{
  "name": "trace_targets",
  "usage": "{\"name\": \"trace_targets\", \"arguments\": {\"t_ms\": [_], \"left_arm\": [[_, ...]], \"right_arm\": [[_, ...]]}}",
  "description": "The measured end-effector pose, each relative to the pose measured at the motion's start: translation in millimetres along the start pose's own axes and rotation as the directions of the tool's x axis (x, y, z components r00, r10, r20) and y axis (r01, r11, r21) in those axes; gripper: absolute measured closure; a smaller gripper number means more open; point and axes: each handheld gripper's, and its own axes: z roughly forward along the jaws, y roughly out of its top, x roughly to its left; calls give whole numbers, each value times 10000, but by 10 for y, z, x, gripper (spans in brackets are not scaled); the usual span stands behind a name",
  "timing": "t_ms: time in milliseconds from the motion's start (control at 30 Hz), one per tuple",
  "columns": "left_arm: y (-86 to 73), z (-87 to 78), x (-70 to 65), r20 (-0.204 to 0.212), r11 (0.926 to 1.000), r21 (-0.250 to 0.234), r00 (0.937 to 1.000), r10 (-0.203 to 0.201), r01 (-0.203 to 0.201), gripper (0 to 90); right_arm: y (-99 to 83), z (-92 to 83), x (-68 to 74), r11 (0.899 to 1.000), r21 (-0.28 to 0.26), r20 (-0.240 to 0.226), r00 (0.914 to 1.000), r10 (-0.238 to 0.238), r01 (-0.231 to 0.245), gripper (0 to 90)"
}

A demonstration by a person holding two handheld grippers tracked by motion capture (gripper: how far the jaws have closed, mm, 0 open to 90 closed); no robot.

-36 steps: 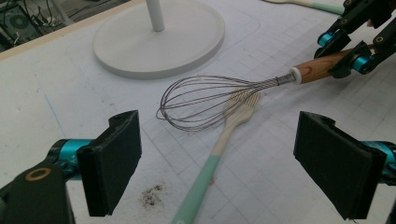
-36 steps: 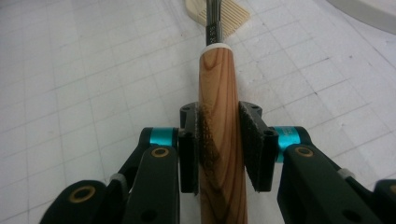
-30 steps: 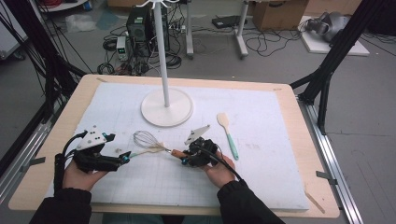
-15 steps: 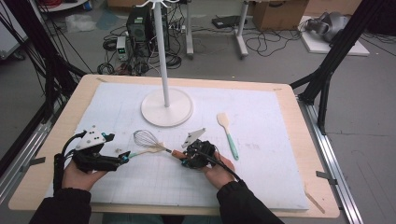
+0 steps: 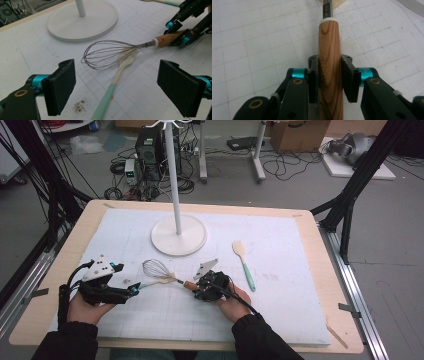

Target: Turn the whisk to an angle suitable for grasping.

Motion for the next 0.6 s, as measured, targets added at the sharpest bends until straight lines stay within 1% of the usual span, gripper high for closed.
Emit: {"name": "trace_targets", "arguments": {"t_ms": [33,100,133,200,233,333,367,400,467,533,567,600], "left_arm": [[0,-2,-2,17,10000,-22,10000,-33,33,160],[4,-9,0,2,10000,-38,10000,-29,29,161],[8,-12,0,-3,10000,-66,10000,-56,56,161],[17,-20,4,-6,10000,-75,10000,27,-27,161],[22,-24,-1,2,10000,-85,10000,27,-27,161],[38,-50,-11,43,9999,-130,10000,63,-62,175],[48,-60,-13,47,9998,-176,9999,93,-92,182],[60,-72,-14,75,9998,-172,9999,140,-139,189],[87,-84,-25,86,9995,-246,9998,197,-195,191],[116,-88,-47,115,9991,-293,9995,300,-297,192],[136,-92,-65,145,9988,-281,9991,410,-405,191],[148,-91,-79,193,9986,-312,9989,437,-431,191]], "right_arm": [[-3,-3,-16,10000,-8,-68,10000,0,0,700],[-6,-12,-16,9998,-62,-214,9996,193,-195,701],[-4,-15,-15,9999,-114,-205,9997,124,-127,702],[5,-34,-9,9997,-243,-341,9994,18,-26,703],[9,-42,-4,9996,-271,-322,9995,-69,60,702],[8,-75,-19,9991,-431,-352,9994,-51,36,703],[11,-91,-20,9989,-467,-286,9996,-28,15,702],[12,-110,-28,9983,-586,-353,9994,12,-33,702],[18,-160,-42,9970,-772,-332,9994,12,-37,702],[26,-206,-49,9967,-798,-395,9992,96,-128,701],[30,-224,-53,9968,-787,-472,9988,89,-126,702],[39,-245,-56,9968,-798,-528,9986,58,-100,701]]}}
